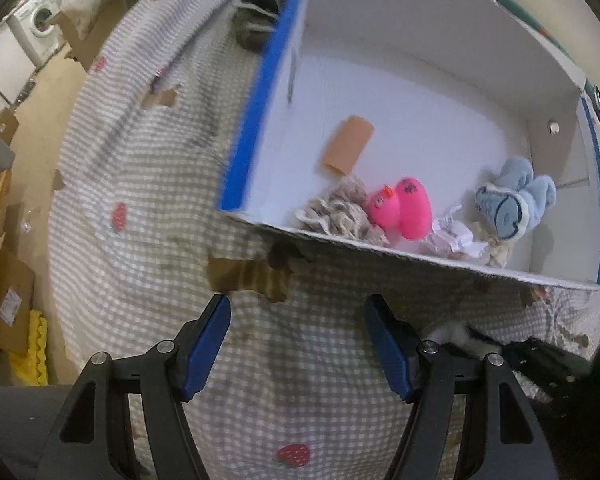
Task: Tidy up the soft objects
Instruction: 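Grasp the white plastic bag on the bed with the right tool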
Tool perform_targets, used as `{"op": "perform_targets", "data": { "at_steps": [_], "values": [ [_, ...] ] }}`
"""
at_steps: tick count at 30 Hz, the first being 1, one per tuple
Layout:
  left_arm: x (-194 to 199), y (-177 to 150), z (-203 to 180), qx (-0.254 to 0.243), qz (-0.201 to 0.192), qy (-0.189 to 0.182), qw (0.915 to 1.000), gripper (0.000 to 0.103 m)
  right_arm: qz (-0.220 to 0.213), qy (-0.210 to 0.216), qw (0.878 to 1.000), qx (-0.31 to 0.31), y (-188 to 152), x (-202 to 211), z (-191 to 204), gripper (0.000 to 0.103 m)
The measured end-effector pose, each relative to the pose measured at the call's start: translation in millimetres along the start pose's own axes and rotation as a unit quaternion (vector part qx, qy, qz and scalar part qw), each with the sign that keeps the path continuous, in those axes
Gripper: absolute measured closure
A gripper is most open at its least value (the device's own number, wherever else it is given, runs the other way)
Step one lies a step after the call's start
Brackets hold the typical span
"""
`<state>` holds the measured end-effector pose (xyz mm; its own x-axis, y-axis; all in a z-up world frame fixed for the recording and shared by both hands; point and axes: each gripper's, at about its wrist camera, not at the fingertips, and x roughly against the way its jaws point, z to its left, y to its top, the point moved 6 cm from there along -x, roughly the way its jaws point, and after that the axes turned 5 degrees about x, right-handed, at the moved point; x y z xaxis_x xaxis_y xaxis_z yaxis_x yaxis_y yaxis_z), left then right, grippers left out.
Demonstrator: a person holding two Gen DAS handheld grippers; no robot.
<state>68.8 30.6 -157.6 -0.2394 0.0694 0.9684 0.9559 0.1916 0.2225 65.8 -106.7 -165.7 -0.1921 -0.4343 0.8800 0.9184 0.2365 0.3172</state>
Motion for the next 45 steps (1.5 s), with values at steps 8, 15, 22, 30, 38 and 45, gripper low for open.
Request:
{"op": "perform_targets", "data": {
  "at_steps": [8, 15, 22, 30, 38, 45],
  "values": [
    [-27, -16, -31, -0.017, 0.037, -0.018, 0.9990, 0.037, -0.045, -0.016, 0.993, -0.109, -12, 39, -61, 0.076],
    [-43, -16, -46, 0.006, 0.036, -0.028, 0.9990, 0.038, -0.050, -0.022, 0.991, -0.121, -16, 44, -69, 0.076],
    [-55, -34, -67, -0.030, 0.045, -0.027, 0.9982, 0.074, -0.046, -0.017, 0.992, -0.116, -13, 41, -67, 0.076],
    [-54, -30, -74, -0.057, 0.022, -0.008, 0.9981, 0.095, -0.045, -0.027, 0.992, -0.114, -10, 38, -65, 0.076],
    [-47, -29, -54, -0.024, 0.015, 0.003, 0.9996, 0.096, -0.048, -0.027, 0.993, -0.106, -12, 41, -62, 0.076],
    [-32, -27, -36, -0.005, -0.001, 0.011, 0.9999, 0.096, -0.047, -0.028, 0.994, -0.098, -11, 41, -57, 0.076]
  ]
}}
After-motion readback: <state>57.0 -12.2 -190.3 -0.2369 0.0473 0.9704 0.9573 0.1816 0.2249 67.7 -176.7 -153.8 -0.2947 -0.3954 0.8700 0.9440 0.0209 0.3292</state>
